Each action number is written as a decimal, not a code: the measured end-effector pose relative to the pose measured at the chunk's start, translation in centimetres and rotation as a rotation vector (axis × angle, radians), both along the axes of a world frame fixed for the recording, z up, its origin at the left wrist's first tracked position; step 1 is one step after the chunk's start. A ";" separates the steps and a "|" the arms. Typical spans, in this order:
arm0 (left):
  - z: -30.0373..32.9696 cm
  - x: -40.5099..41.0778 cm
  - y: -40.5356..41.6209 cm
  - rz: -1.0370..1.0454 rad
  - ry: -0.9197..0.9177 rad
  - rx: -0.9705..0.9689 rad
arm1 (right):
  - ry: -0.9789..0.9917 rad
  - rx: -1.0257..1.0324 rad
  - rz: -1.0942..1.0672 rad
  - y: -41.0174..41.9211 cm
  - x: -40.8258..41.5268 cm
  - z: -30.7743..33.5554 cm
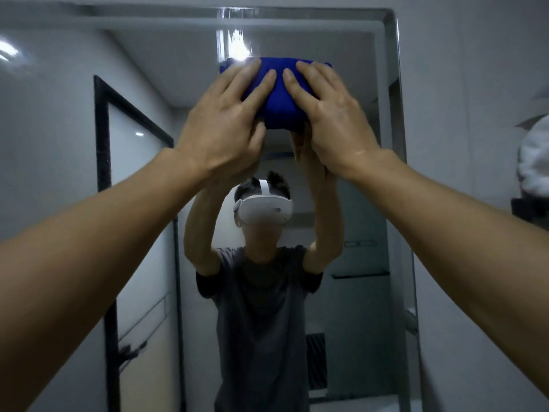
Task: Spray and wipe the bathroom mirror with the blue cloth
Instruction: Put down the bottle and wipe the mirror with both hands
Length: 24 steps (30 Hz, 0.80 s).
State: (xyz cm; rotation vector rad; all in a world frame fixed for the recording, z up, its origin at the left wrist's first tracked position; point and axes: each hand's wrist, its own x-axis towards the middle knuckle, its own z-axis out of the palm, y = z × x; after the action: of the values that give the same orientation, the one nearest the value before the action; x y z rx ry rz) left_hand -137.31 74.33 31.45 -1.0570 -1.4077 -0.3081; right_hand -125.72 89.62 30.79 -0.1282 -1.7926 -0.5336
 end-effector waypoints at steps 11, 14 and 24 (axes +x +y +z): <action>-9.6 0.5 -1.1 -0.118 -0.084 -0.061 | -0.018 0.008 0.034 0.0 0.7 -9.8; -11.8 0.5 -1.5 -0.157 -0.093 -0.096 | -0.009 0.023 0.018 0.1 0.7 -12.9; -23.0 0.1 -2.4 -0.213 -0.222 -0.223 | -0.153 -0.014 0.062 0.0 2.4 -23.9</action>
State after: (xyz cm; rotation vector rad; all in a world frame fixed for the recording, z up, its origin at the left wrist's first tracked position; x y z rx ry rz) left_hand -137.23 71.92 8.41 -1.3947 -1.5555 -0.4410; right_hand -123.30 89.59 6.89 -0.0425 -1.9426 -0.4972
